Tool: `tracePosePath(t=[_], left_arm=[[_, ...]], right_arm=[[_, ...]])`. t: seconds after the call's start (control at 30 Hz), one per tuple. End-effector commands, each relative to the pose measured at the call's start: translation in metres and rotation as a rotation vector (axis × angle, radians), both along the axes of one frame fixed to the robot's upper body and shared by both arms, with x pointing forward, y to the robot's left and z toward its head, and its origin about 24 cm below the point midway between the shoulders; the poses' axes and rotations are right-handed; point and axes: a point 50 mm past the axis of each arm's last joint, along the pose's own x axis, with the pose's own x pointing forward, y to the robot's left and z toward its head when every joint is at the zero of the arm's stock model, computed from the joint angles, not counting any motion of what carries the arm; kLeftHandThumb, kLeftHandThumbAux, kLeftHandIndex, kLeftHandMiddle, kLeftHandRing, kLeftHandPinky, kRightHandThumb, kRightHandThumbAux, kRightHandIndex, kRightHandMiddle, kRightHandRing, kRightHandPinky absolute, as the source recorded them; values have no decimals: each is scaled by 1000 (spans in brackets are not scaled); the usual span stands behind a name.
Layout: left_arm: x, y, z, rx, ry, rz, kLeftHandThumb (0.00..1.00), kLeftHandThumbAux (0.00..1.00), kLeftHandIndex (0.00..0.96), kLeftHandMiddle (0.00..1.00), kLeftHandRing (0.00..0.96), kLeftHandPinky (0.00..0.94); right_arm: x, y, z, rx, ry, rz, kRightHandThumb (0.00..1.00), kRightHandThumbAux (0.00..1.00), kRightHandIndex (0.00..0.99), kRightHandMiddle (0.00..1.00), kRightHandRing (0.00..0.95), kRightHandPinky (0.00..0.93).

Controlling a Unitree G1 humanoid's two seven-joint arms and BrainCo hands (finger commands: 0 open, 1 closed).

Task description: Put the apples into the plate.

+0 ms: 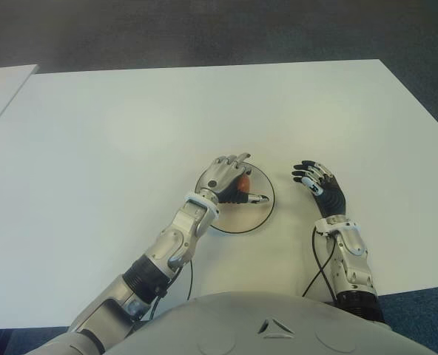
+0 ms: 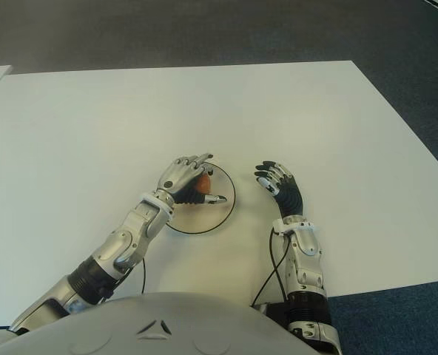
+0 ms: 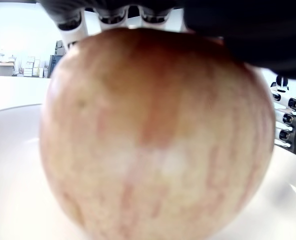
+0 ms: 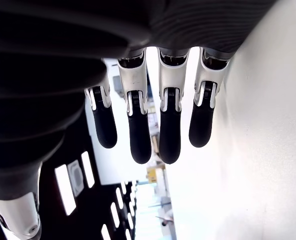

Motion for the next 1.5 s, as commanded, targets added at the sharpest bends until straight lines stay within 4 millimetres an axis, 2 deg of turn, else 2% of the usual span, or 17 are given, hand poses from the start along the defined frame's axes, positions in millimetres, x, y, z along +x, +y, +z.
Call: tracePosePath(t=[0.03,0.87,1.5], left_arm=[[-1,4,-4,-3,-5,10,73,153,0,0,0,0],[0,6,-9,-29,-17,19,59,155,0,0,0,0],[2,10,-8,-76,-144,66,72,148,0,0,0,0]], right_arm=[[-12,1,-20,15,122,-2,270,682,293,374,355,343],[-11,1,-22,28,126,-2,273,683,293,375,358,345],[-11,1,-23,40,121,1,302,651,289,373,354,341]])
